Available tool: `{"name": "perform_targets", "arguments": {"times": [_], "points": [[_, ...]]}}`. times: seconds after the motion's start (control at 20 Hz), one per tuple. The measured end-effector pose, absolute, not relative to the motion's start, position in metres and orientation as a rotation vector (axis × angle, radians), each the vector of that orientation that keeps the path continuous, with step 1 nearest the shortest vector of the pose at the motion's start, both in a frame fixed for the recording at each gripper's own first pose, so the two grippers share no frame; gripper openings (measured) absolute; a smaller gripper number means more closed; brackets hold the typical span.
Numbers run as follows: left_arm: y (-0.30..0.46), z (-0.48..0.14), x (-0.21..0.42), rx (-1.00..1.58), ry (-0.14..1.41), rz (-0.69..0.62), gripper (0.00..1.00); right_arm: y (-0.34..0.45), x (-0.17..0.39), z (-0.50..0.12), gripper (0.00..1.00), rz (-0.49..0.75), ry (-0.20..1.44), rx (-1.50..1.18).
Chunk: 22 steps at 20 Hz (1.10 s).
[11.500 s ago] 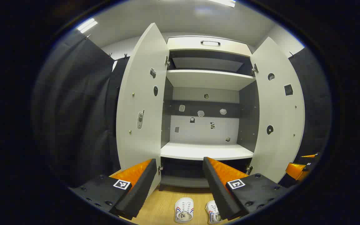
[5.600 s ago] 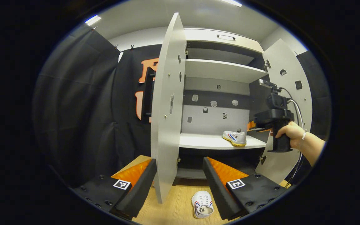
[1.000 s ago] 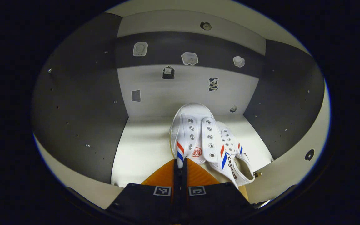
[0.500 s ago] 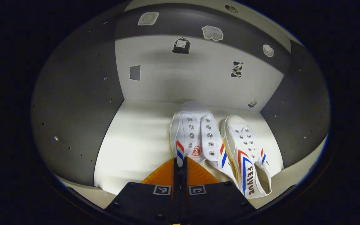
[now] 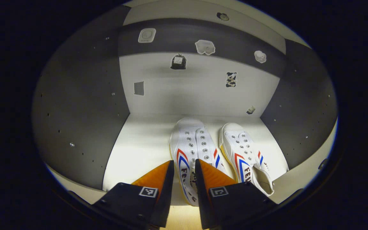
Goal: Grab one shoe with the right hand and put it into the shoe cabinet, grab the other shoe with the left hand and put it into the shoe cabinet; then close the right door with the right hand and the left door with the left hand.
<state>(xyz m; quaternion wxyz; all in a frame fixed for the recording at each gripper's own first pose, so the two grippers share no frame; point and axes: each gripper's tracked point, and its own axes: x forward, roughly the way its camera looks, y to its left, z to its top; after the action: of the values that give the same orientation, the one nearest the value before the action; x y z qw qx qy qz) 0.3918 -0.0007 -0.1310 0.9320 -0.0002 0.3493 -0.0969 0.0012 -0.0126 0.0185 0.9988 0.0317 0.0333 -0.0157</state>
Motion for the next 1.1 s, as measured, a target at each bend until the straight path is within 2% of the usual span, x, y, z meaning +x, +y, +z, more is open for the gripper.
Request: {"name": "perform_targets", "arguments": {"times": [0.05,0.15,0.25,0.35,0.45,0.6,0.65,0.95,1.1], "points": [[-0.001,-0.119,0.387,-0.001,0.682,-0.212,0.59,-0.021,-0.001,0.021,0.93,-0.046,0.063,0.064],[-0.001,-0.093,0.375,-0.004,0.618,-0.230,0.58,-0.040,-0.003,0.023,0.93,-0.079,0.054,0.053],[0.001,-0.067,0.359,-0.015,0.552,-0.246,0.77,-0.060,-0.005,0.028,0.94,-0.116,0.043,0.033],[0.005,-0.039,0.342,-0.029,0.481,-0.251,0.78,-0.083,-0.005,0.032,0.93,-0.153,0.030,0.014],[0.018,-0.015,0.321,-0.018,0.416,-0.236,0.88,-0.104,0.000,0.034,0.93,-0.186,0.025,-0.007],[0.035,0.020,0.289,-0.021,0.326,-0.215,0.96,-0.132,0.013,0.033,0.93,-0.222,0.023,-0.044],[0.040,0.032,0.278,-0.017,0.292,-0.211,0.98,-0.140,0.019,0.031,0.93,-0.229,0.023,-0.053],[0.079,0.101,0.212,0.078,0.061,-0.137,0.94,-0.171,0.065,0.036,0.93,-0.234,-0.027,0.004],[0.093,0.119,0.175,0.088,0.003,-0.114,0.96,-0.176,0.083,0.036,0.93,-0.229,-0.024,0.000]]}}
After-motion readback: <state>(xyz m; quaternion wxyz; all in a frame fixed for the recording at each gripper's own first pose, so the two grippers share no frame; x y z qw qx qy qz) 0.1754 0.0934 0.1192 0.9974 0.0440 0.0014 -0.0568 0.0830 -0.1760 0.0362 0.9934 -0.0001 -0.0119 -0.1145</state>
